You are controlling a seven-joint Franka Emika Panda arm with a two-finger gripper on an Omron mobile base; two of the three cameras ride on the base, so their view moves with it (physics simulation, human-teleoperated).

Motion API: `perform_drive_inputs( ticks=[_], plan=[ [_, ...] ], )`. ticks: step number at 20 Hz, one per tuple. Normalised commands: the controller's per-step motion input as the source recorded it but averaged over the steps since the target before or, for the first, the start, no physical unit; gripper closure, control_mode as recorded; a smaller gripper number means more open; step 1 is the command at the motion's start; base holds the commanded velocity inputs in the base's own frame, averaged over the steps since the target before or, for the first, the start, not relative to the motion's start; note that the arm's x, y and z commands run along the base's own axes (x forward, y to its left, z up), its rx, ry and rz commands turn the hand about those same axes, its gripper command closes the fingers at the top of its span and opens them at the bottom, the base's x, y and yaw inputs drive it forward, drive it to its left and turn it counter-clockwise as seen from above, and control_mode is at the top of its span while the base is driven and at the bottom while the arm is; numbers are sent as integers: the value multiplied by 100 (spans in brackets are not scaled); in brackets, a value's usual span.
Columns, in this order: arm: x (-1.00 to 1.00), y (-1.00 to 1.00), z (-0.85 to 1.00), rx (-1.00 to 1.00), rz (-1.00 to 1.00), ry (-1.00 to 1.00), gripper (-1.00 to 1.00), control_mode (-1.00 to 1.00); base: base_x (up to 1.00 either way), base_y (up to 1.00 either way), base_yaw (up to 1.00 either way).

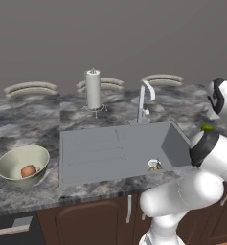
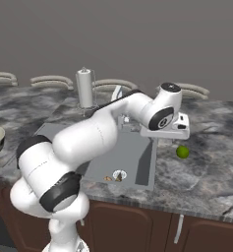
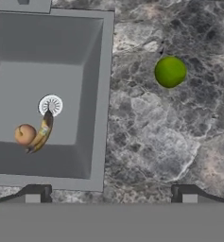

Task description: There is a mixed pile of frozen fruits and vegetables on the counter. Locate all the frozen vegetables and place the items in a bowl on the counter. Take all the frozen fruits and defrost them in a running sink.

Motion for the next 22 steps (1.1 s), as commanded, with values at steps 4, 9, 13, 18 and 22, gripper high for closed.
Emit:
perform_drive_inputs(
  ticks=[4, 9, 13, 18, 22],
  plan=[
    [21, -21, -21, 0, 0, 0, -100, -100, 0, 0, 0],
    [17, -27, -17, 0, 0, 0, -100, -100, 0, 0, 0],
    [23, -27, -17, 0, 0, 0, -100, -100, 0, 0, 0],
    [29, -13, -9, 0, 0, 0, -100, -100, 0, 0, 0],
    [17, -14, -2, 1, 0, 1, -100, -100, 0, 0, 0]
  ],
)
